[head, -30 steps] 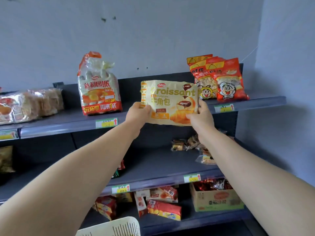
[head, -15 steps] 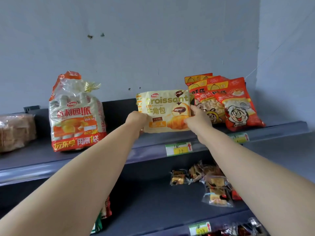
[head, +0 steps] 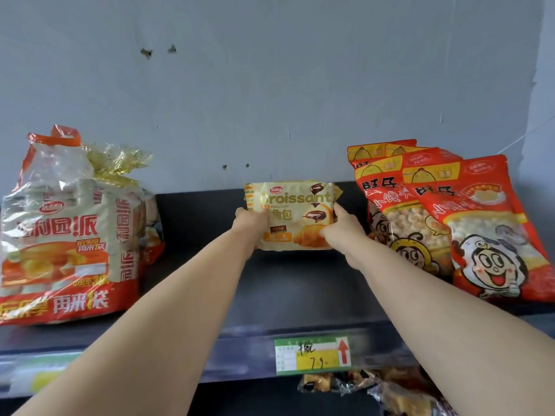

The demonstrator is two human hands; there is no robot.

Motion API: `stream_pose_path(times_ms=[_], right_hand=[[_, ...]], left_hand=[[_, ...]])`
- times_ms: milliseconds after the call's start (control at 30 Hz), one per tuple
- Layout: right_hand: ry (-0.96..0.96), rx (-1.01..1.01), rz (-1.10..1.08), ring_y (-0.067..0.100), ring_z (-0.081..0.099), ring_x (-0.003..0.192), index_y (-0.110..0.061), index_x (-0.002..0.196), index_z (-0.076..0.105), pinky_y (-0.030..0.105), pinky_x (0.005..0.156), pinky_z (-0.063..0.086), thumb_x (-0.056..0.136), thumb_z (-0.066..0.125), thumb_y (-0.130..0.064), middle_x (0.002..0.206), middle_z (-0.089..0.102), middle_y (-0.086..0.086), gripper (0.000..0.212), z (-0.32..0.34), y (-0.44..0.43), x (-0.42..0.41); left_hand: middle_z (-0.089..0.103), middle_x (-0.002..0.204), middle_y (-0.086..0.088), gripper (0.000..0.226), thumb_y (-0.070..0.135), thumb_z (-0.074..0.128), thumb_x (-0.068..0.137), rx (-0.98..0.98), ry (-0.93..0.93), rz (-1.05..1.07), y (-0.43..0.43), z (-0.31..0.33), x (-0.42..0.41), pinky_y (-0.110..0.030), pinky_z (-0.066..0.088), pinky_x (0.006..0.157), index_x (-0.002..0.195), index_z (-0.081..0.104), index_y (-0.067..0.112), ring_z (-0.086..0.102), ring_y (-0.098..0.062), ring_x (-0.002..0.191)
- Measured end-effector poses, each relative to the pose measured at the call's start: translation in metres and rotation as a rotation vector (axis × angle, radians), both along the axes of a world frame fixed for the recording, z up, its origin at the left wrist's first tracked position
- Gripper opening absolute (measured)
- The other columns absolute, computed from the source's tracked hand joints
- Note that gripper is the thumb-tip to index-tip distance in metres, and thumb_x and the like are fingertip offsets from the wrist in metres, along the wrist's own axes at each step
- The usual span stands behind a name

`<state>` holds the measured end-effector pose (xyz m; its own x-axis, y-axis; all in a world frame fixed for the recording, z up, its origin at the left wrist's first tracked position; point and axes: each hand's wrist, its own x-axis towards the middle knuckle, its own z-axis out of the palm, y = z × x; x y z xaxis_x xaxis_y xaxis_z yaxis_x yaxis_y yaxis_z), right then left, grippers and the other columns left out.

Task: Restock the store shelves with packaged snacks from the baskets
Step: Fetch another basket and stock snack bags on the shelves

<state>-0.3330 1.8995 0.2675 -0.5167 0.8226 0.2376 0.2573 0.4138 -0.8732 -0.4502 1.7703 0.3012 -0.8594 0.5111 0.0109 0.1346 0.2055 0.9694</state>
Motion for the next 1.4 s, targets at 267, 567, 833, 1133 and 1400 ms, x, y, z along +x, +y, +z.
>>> stream_pose_path(times_ms=[267,567,833,1133,1400], right_hand=[[-0.15,0.089,0.072,0.025,0.055,0.116,-0.039,0.14,0.039,0.042,0.094,0.052,0.073,0.064,-0.05,0.136,0.054,0.001,0.072,-0.013,0.004,-0.025],[-0.362,0.367,-0.037,0.028,0.056,0.103,-0.019,0.121,0.057,0.038,0.081,0.053,0.09,0.052,-0.027,0.121,0.056,0.005,0.033,-0.015,-0.064,-0.001],[-0.418,0.473,-0.053,0.029,0.03,0.14,-0.015,0.141,0.043,0.044,0.107,0.035,0.1,0.044,-0.034,0.149,0.04,0.007,0.046,-0.016,-0.184,0.041],[-0.409,0.519,-0.015,0.024,0.038,0.134,-0.014,0.139,0.047,0.04,0.107,0.037,0.1,0.046,-0.032,0.142,0.046,0.005,0.043,-0.05,-0.273,0.076],[-0.522,0.4,0.107,0.024,0.037,0.135,-0.017,0.142,0.044,0.042,0.107,0.038,0.101,0.044,-0.031,0.147,0.041,0.004,0.044,-0.112,-0.315,0.121]], left_hand=[[0.053,0.133,-0.013,0.05,0.012,0.054,0.094,-0.124,0.045,0.048,0.019,-0.015,-0.015,-0.043,0.049,0.101,0.14,0.034,0.006,0.056,-0.029,0.118],[0.057,0.113,-0.006,0.028,0.0,0.044,0.095,-0.278,0.42,-0.103,-0.045,-0.013,0.012,-0.033,0.049,0.091,0.089,0.063,0.02,0.056,-0.022,0.102],[0.062,0.128,-0.004,0.041,0.005,0.052,0.092,-0.206,0.519,-0.18,-0.14,-0.015,0.042,-0.025,0.046,0.072,0.13,0.063,0.019,0.06,-0.022,0.108],[0.064,0.122,-0.002,0.029,0.006,0.055,0.095,-0.217,0.538,-0.174,-0.223,-0.037,0.074,-0.026,0.047,0.085,0.118,0.068,0.018,0.058,-0.018,0.106],[0.066,0.12,-0.004,0.027,0.01,0.059,0.093,-0.335,0.4,-0.102,-0.282,-0.096,0.114,-0.027,0.046,0.085,0.116,0.069,0.016,0.06,-0.023,0.11]])
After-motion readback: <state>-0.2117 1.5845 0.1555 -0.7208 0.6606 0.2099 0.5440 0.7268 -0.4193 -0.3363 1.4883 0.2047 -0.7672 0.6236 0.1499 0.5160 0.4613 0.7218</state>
